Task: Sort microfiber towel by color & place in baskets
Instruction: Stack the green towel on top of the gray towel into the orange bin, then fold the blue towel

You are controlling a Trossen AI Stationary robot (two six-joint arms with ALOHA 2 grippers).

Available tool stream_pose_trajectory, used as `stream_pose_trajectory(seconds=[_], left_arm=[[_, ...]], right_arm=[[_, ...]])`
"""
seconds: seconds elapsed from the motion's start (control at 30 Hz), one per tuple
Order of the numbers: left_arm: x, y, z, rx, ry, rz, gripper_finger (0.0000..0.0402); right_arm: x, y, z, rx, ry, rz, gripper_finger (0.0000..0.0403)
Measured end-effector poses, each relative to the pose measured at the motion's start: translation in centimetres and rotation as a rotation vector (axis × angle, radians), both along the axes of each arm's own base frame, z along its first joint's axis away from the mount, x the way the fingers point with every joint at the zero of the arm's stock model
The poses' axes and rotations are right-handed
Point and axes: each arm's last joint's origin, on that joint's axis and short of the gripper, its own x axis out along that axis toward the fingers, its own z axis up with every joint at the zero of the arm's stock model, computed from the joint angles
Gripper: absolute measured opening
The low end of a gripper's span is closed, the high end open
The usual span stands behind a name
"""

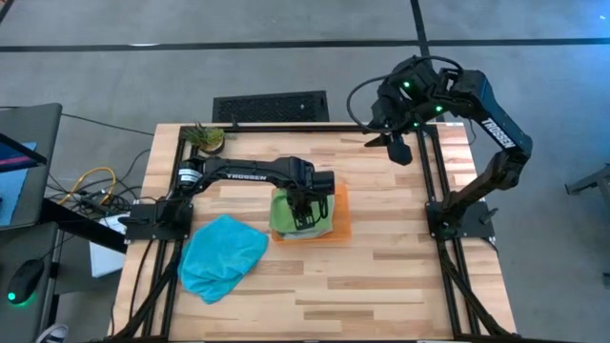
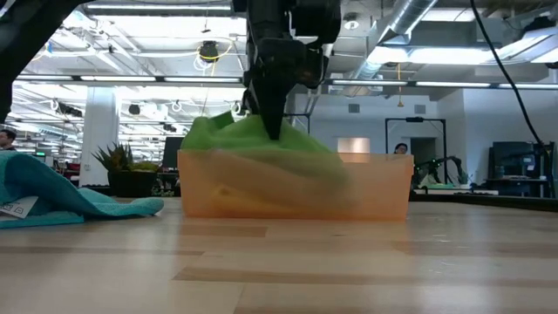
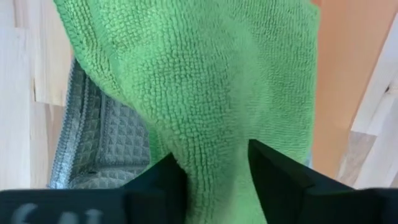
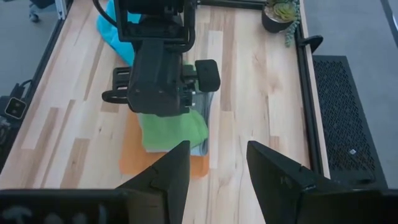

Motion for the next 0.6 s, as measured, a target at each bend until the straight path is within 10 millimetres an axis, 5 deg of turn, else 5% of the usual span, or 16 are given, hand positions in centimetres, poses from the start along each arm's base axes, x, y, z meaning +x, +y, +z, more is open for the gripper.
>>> stream_pose_trajectory(seconds=[0.2,0.6], left_arm=[[-0.6,0.0,1.0,0.008,0.062,0.027,0.0180],[-2.2,0.0,6.4,0.059,0.100,0.195,0.0187]], right_arm=[[0.0,0.0,0.0,0.000,0.000,0.000,0.0182],[0.0,0.0,0.0,0.000,0.000,0.000,0.0182]])
